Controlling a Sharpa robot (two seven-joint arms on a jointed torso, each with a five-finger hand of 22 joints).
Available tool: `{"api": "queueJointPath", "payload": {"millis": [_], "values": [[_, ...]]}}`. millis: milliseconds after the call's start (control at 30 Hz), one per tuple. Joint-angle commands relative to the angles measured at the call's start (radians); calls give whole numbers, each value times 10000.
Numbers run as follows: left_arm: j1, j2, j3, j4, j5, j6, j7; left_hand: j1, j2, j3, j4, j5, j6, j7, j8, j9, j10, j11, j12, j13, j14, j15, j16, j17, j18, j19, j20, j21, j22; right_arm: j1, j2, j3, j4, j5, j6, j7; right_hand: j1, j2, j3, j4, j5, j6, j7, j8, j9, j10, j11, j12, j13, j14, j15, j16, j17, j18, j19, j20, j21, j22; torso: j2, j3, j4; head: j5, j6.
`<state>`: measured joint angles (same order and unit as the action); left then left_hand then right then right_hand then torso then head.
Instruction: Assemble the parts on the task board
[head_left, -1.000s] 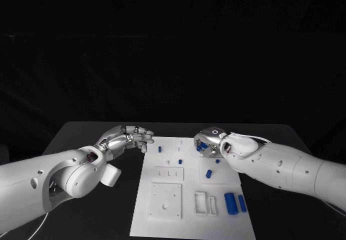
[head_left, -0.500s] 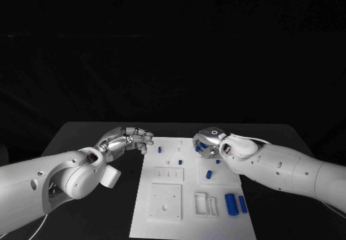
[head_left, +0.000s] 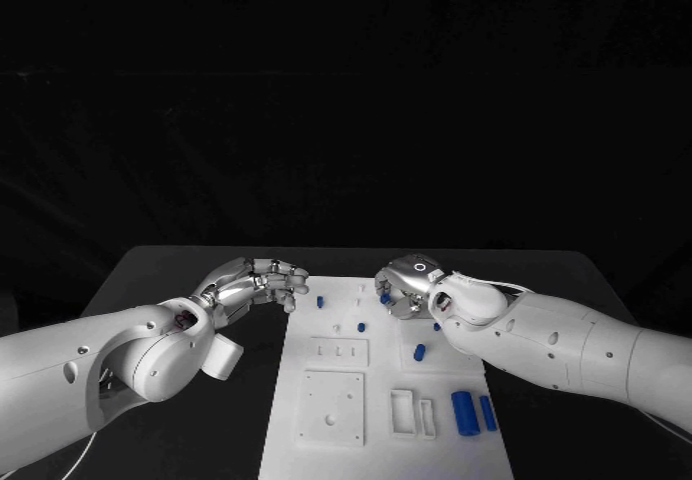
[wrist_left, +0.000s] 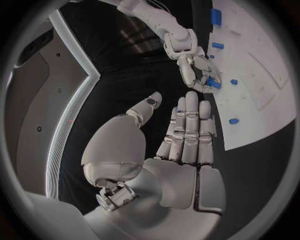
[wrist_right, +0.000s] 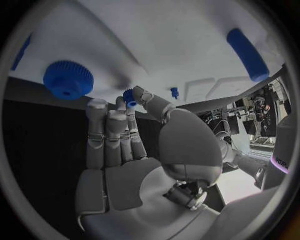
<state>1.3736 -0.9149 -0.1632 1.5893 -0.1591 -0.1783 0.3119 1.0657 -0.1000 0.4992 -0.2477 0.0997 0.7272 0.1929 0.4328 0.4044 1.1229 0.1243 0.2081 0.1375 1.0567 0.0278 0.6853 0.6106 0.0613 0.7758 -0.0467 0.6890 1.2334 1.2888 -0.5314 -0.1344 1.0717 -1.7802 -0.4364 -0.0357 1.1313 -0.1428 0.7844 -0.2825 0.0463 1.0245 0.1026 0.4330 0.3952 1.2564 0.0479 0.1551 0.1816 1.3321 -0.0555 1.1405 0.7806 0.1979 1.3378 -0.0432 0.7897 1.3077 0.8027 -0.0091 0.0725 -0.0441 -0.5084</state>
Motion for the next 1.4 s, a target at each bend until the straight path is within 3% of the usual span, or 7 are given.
{"api": "queueJointPath", "payload": {"millis": [33, 200, 400, 567, 733, 1000, 1400], "values": [[11, 27, 5, 8, -51, 121, 40, -10, 11, 46, -7, -38, -43, 29, -67, 6, -70, 7, -49, -17, -75, -24, 17, -17, 81, -4, -102, 38, -12, 19, 148, 5, -42, -520, -374, -684, 72, 24, 93, 3, 25, 68, -21, 60, 628, 637, -83, -3, 45, -149, -175, 69, -17, 639, -15, -78, 47, 218, 22, -7, 15, -18, 44], [11, 57, 5, -1, -51, 112, 39, -7, 14, 49, -11, -37, -45, 30, -67, 7, -73, 9, -53, -17, -75, -23, 17, -18, 76, -5, -106, 40, -12, 31, 397, 6, -162, -737, -459, -965, 74, -24, 146, 27, 25, 80, -27, 57, 658, 637, -85, -14, 90, -149, -177, 80, -29, 639, -17, -84, 66, 213, 39, 2, 23, -3, 76], [11, 128, 5, -38, -50, 126, 45, -3, 19, 54, -15, -34, -48, 31, -67, 8, -74, 10, -56, -17, -76, -22, 18, -19, 70, -6, -110, 42, -13, 42, 667, 7, -360, -875, -650, -1161, 76, -55, 196, 53, 25, 86, -30, 52, 682, 638, -86, -24, 127, -151, -178, 87, -42, 639, -19, -88, 81, 209, 54, -19, 48, -20, 118], [13, 162, 6, -41, -50, 123, 42, -2, 21, 56, -18, -33, -50, 32, -67, 10, -76, 11, -58, -17, -77, -21, 19, -20, 65, -6, -113, 43, -14, 70, 805, 10, -506, -1122, -772, -1396, 78, -76, 235, 71, 25, 82, -30, 42, 698, 629, -84, -37, 154, -154, -176, 91, -52, 639, -22, -89, 88, 204, 70, -6, 46, 16, 123], [31, 128, 7, 4, -50, 119, 41, 0, 20, 57, -22, -33, -52, 33, -67, 11, -76, 12, -60, -16, -77, -21, 19, -21, 60, -8, -117, 45, -14, 132, 854, 32, -582, -1178, -1025, -1502, 86, -117, 288, 98, 25, 91, -34, 37, 723, 631, -84, -48, 193, -154, -176, 98, -66, 639, -21, -92, 99, 200, 113, -31, 76, 17, 151], [107, 124, 7, 26, -50, 103, 36, 7, 16, 61, -31, -32, -54, 34, -66, 13, -77, 12, -63, -16, -77, -20, 21, -22, 54, -10, -123, 47, -15, 179, 988, 65, -587, -1173, -1004, -1469, 99, -167, 347, 130, 25, 98, -37, 28, 752, 631, -86, -62, 239, -155, -178, 109, -81, 639, -16, -100, 115, 196, 183, -79, 123, 36, 172], [180, 131, 7, 89, -48, 92, 32, 13, 8, 64, -42, -32, -58, 35, -66, 16, -79, 14, -68, -15, -77, -19, 23, -24, 43, -12, -132, 50, -16, 177, 1139, 64, -689, -1114, -862, -1399, 98, -191, 385, 160, 25, 92, -35, 13, 772, 620, -82, -81, 273, -158, -175, 114, -96, 639, -19, -100, 122, 193, 310, -109, 182, -1, 204]]}}
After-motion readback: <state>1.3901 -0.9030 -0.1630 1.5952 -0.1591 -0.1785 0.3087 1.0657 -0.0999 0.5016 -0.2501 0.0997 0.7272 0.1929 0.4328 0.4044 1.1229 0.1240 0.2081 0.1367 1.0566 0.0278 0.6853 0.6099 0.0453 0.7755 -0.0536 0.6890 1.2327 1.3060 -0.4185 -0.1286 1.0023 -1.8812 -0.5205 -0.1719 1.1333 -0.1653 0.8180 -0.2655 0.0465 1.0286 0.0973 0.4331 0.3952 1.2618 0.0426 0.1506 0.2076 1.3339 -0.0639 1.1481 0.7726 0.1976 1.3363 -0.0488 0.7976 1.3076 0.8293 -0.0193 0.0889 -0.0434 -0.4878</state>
